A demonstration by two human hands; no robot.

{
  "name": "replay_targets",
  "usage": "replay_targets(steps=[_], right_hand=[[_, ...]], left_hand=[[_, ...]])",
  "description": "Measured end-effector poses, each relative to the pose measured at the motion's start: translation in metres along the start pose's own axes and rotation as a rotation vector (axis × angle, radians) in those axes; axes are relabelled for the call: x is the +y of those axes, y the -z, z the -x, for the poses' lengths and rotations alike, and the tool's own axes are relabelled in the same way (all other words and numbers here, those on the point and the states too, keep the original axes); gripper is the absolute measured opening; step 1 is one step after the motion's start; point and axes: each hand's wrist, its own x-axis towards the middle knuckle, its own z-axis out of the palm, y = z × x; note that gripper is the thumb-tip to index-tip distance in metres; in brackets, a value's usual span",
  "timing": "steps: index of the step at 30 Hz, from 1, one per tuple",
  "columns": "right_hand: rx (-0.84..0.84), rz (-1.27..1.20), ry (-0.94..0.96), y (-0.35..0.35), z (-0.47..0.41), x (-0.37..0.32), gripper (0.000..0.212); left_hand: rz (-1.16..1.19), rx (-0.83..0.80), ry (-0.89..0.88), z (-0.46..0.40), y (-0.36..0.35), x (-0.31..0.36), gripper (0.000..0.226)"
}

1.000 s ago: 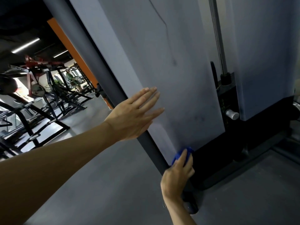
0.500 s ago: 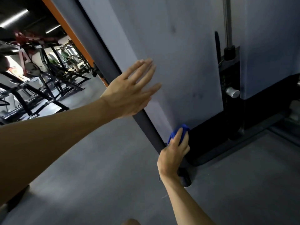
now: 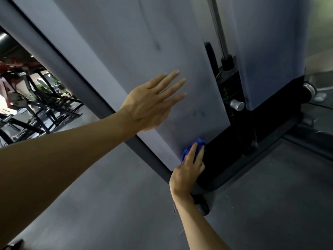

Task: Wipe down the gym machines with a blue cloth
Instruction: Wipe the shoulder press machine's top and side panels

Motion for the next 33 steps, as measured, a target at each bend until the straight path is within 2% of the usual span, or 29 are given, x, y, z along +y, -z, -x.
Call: replay_targets(steps=[2, 3, 6, 8, 10, 12, 14, 15, 17, 19, 21, 22, 24, 26, 27, 28, 29, 33], right_hand=[[0.003, -0.046, -0.124, -0.002, -0.006, -0.016, 0.064], [0.014, -0.080, -0.096, -0.002, -0.013, -0.034, 0.064], [0.066, -0.130, 0.251, 0.005, -0.037, -0.084, 0.070], [0.048, -0.059, 0.394, 0.006, -0.047, -0.080, 0.072], [0.059, 0.017, 0.268, 0.000, -0.041, -0.045, 0.074], [0.069, 0.008, -0.054, -0.005, -0.025, -0.009, 0.077], [0.015, -0.044, -0.316, -0.007, -0.019, -0.006, 0.074], [0.025, -0.064, -0.339, -0.006, -0.023, -0.017, 0.068], [0.095, -0.099, -0.177, -0.004, -0.041, -0.052, 0.062], [0.134, -0.128, 0.099, 0.001, -0.061, -0.081, 0.068], [0.131, -0.097, 0.295, 0.004, -0.076, -0.081, 0.068], [0.141, -0.059, 0.314, 0.003, -0.080, -0.068, 0.067], [0.179, -0.016, 0.143, -0.001, -0.078, -0.027, 0.068], [0.163, -0.025, -0.164, -0.002, -0.072, -0.004, 0.066], [0.140, -0.033, -0.255, -0.003, -0.071, -0.005, 0.064], [0.135, -0.043, -0.262, -0.002, -0.073, -0.016, 0.063], [0.148, -0.054, -0.183, -0.001, -0.079, -0.032, 0.062], [0.141, -0.084, 0.342, 0.008, -0.097, -0.084, 0.067]], left_hand=[[-0.004, -0.025, -0.006, -0.001, -0.003, 0.000, 0.065], [-0.007, -0.027, -0.003, -0.001, -0.004, 0.000, 0.066], [-0.004, -0.036, 0.007, -0.002, -0.004, 0.001, 0.066], [-0.003, -0.033, -0.009, -0.005, -0.002, 0.000, 0.066], [0.001, 0.018, -0.023, -0.011, 0.001, -0.003, 0.064], [-0.006, 0.064, -0.036, -0.018, 0.001, -0.005, 0.062], [-0.015, 0.068, -0.032, -0.020, -0.001, -0.005, 0.063], [-0.020, 0.060, -0.031, -0.020, -0.003, -0.004, 0.064], [0.003, 0.047, -0.027, -0.021, -0.005, -0.004, 0.065], [0.023, 0.041, -0.025, -0.023, -0.006, -0.004, 0.065], [0.021, 0.021, -0.019, -0.024, -0.005, -0.003, 0.065], [0.028, 0.019, -0.015, -0.024, -0.005, -0.003, 0.065], [0.034, 0.029, -0.011, -0.023, -0.006, -0.003, 0.066], [0.033, 0.032, -0.009, -0.023, -0.006, -0.004, 0.066], [0.041, 0.027, -0.008, -0.022, -0.005, -0.004, 0.066], [0.048, 0.029, -0.008, -0.022, -0.005, -0.004, 0.066], [0.048, 0.034, -0.010, -0.023, -0.005, -0.003, 0.066], [0.061, 0.023, -0.011, -0.024, -0.005, -0.002, 0.067]])
